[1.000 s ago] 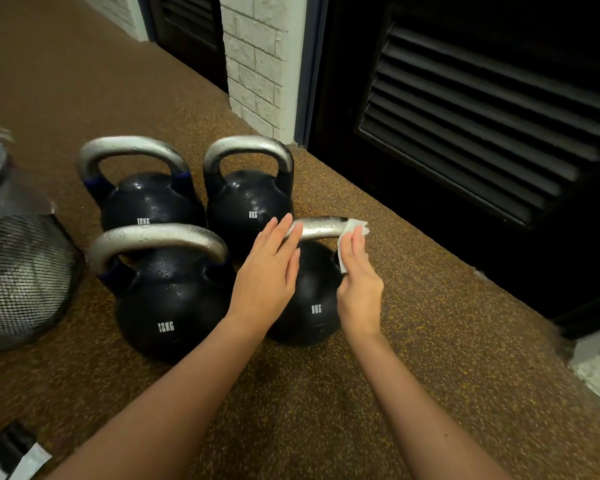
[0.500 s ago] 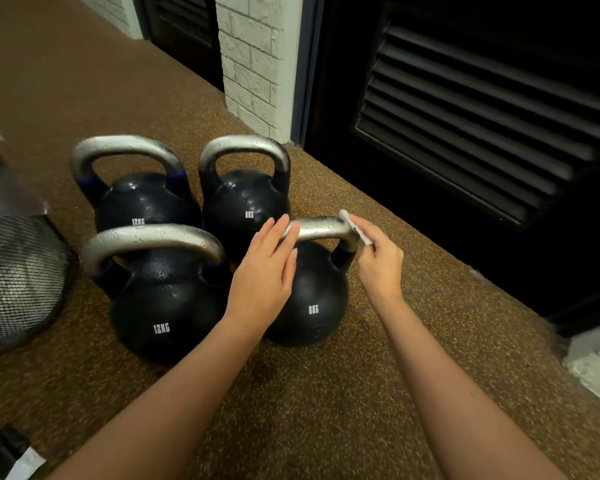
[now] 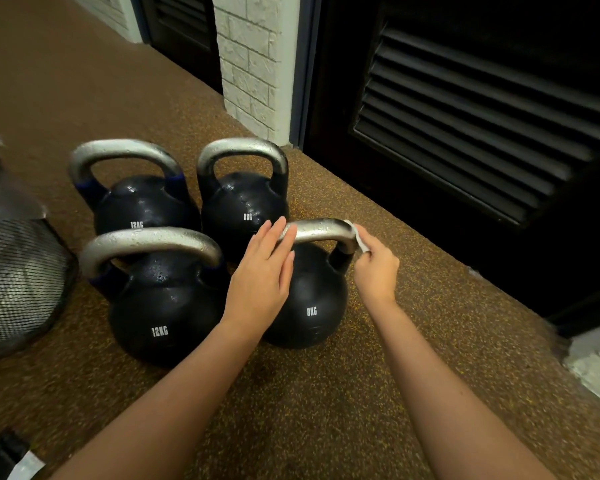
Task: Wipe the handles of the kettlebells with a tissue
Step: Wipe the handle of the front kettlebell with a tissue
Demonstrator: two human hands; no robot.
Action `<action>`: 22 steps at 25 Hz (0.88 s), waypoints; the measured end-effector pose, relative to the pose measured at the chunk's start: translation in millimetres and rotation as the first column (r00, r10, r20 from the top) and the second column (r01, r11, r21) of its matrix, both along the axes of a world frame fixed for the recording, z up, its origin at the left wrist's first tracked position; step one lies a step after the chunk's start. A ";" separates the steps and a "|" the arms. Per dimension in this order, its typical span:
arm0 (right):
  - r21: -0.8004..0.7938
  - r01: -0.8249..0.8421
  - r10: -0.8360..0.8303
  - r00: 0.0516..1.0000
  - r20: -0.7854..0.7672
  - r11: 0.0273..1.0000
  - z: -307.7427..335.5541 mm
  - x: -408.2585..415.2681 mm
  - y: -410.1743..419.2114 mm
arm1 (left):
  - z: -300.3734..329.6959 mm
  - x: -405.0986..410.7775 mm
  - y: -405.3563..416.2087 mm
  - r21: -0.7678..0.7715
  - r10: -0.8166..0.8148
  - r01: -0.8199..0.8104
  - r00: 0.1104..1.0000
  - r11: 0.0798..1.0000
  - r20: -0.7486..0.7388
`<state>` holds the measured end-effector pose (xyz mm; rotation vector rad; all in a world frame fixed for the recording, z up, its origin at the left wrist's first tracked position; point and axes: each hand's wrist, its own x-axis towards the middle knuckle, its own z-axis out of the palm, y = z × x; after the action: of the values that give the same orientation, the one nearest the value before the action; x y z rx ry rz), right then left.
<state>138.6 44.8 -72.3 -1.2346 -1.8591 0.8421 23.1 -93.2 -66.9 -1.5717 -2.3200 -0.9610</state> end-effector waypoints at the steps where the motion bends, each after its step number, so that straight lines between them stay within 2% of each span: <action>1: -0.042 0.012 -0.011 1.000 0.021 0.999 -0.7 -1.7 2.8 | -0.2 0.4 0.1 0.002 0.001 -0.001 1.000 1.000 -0.005; 3: -0.033 -0.013 0.014 0.999 0.030 0.999 5.8 -3.8 2.2 | -0.4 1.3 0.5 0.003 0.006 -0.006 1.000 1.000 -0.015; 7: 0.118 -0.095 0.101 0.994 -0.046 0.988 2.8 2.7 -18.1 | -1.2 1.3 0.7 0.000 0.008 -0.008 1.000 1.000 -0.017; 11: -0.061 0.046 -0.046 0.999 -0.012 0.997 -12.2 7.6 -20.9 | -1.3 1.4 -0.1 0.003 0.004 -0.004 1.000 1.000 -0.009; 13: -0.101 0.070 -0.070 0.998 0.004 0.992 -8.1 2.5 -16.8 | -1.5 0.9 0.8 0.006 0.003 -0.003 1.000 1.000 -0.014; 16: -0.002 -0.031 0.030 0.993 -0.112 1.000 1.4 -5.9 -30.0 | -3.1 0.3 1.3 0.013 -0.002 0.002 1.000 1.000 -0.010; 19: 0.109 -0.068 0.079 0.992 -0.103 0.992 -7.8 -3.0 -41.9 | -3.3 0.4 0.9 0.007 0.000 0.000 1.000 1.000 -0.009; 22: -0.094 0.061 -0.069 0.994 -0.088 0.994 -11.9 -1.3 -33.0 | -2.7 0.0 1.1 0.000 0.003 -0.003 1.000 1.000 -0.015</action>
<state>137.2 11.7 -84.2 -1.2837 -1.7158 0.9406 23.1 -92.2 -69.6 -1.5703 -2.3121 -0.9453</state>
